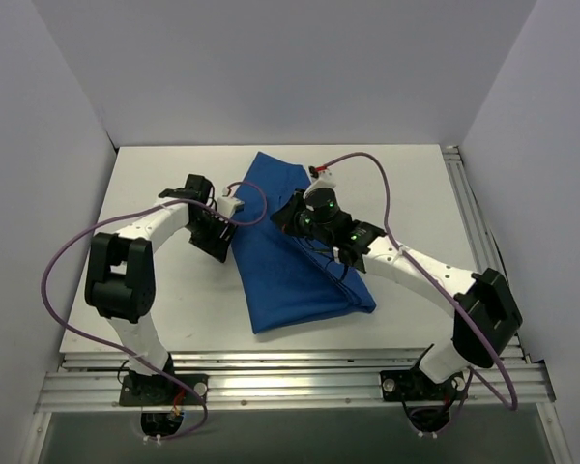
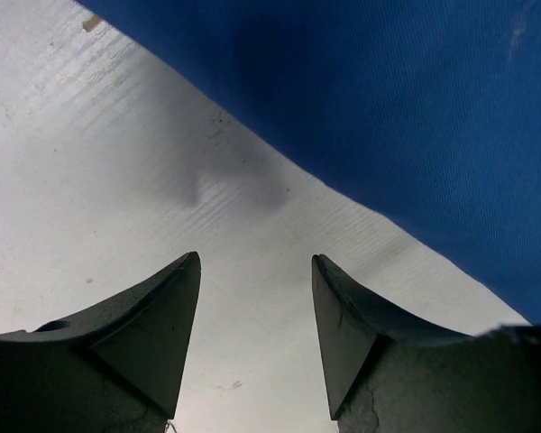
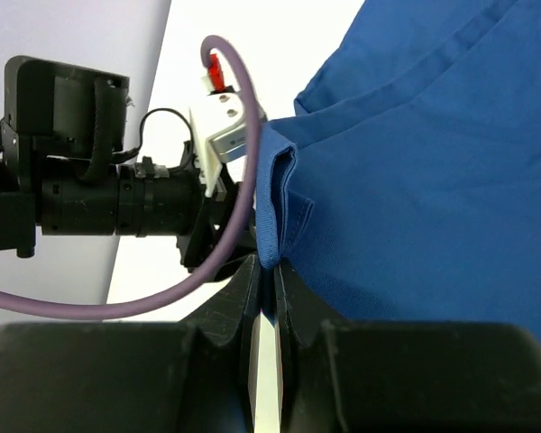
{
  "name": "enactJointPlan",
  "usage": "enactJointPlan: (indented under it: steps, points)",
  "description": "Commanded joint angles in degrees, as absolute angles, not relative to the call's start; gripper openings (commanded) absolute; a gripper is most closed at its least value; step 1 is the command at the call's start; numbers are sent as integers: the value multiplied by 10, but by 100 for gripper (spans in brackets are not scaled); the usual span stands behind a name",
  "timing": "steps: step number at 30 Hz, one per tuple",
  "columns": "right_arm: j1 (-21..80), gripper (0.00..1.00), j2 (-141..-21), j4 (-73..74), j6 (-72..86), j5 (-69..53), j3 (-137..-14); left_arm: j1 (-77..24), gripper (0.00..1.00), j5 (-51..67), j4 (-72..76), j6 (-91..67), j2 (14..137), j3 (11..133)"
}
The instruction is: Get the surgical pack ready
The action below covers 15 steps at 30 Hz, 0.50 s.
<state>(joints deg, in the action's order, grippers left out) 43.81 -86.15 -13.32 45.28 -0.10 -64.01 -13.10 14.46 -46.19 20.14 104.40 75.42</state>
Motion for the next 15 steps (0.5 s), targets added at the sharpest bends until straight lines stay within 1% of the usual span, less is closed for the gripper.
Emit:
enactJointPlan:
  steps: [1, 10, 15]
  points:
    - [468, 0, -878, -260, 495, 50, -680, -127, 61, 177, -437, 197, 1065, 786]
    - [525, 0, -921, -355, 526, 115, -664, -126, 58, 231, -418, 179, 1096, 802]
    - [549, 0, -944, -401, 565, 135, -628, -113, 57, 250, -397, 160, 1097, 814]
